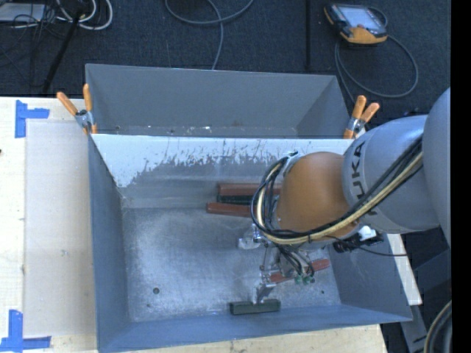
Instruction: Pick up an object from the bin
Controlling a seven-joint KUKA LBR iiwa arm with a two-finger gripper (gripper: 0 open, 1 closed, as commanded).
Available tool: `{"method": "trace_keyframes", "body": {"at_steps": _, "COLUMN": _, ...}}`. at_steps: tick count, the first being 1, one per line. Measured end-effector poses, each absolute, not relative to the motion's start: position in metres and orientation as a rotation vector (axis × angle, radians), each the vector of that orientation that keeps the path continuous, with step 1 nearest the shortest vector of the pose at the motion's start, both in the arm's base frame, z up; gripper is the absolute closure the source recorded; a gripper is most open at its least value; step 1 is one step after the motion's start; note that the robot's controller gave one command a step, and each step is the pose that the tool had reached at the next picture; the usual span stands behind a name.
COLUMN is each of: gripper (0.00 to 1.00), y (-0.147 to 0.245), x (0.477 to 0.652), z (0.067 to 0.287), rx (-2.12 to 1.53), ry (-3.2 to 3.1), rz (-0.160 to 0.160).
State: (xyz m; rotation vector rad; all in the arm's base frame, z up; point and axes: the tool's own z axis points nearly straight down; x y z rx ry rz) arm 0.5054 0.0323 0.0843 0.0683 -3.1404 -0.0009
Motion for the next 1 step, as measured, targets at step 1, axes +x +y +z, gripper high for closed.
{"method": "trace_keyframes", "body": {"at_steps": 1, "gripper": 0.0, "y": 0.0323, "x": 0.5053, "z": 0.0842, "rx": 0.068, "ry": -3.14, "rz": -0.001}}
